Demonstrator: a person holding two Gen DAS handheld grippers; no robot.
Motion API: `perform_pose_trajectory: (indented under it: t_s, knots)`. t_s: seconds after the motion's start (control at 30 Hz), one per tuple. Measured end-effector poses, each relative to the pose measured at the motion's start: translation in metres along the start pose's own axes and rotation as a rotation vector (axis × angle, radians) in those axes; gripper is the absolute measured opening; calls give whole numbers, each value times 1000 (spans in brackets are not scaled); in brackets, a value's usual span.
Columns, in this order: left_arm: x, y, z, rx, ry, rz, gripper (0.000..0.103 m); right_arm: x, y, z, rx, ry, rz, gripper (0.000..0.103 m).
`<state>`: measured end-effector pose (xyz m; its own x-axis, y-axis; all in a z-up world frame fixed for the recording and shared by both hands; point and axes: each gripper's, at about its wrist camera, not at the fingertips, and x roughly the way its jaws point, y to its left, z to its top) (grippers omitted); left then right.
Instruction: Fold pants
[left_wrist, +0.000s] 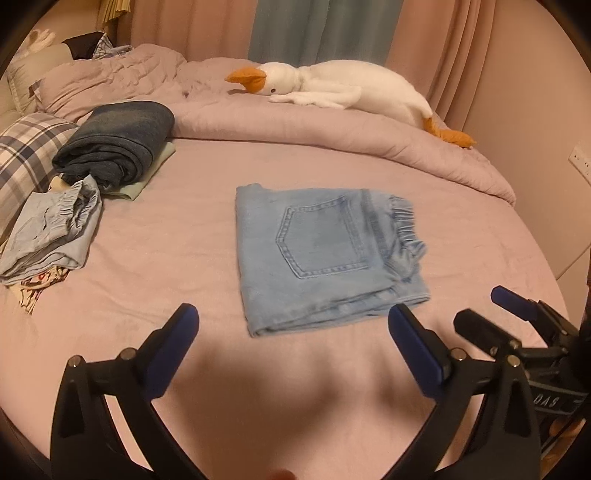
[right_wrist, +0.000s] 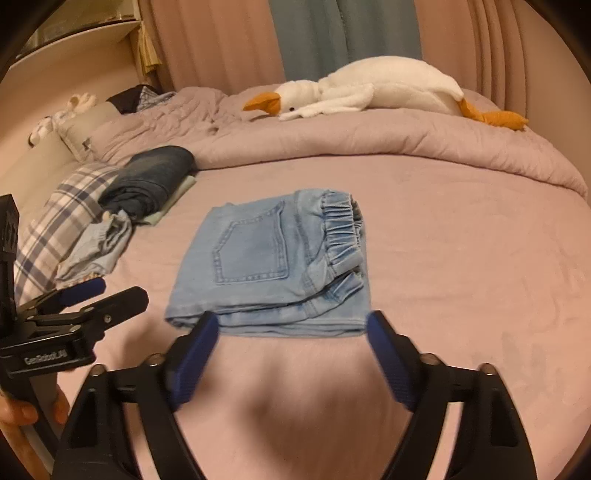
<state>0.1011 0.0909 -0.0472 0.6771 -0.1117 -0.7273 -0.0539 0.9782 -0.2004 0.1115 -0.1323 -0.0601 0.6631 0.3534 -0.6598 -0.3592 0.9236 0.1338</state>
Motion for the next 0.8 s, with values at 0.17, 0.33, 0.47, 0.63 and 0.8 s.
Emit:
perform_pose_trajectory:
  t_s: [0.17, 0.33, 0.47, 0.63, 0.8]
  knots:
    - [-16, -10, -2, 3, 35, 48, 103, -18, 8, -1, -25, -10, -26, 98]
    - [-35, -9, -5, 1, 10, 77, 103, -33, 14, -1, -49, -18, -37, 98]
    - [-45, -7, -6, -7, 4, 76, 103, -42, 20, 1, -57, -29, -30, 98]
    - [-42, -7, -10, 14, 16, 106, 103, -44, 28, 2, -75, -24, -15, 98]
    - [-40, -6, -16, 25, 30, 123, 103, -36, 27, -4, -47, 17, -19, 98]
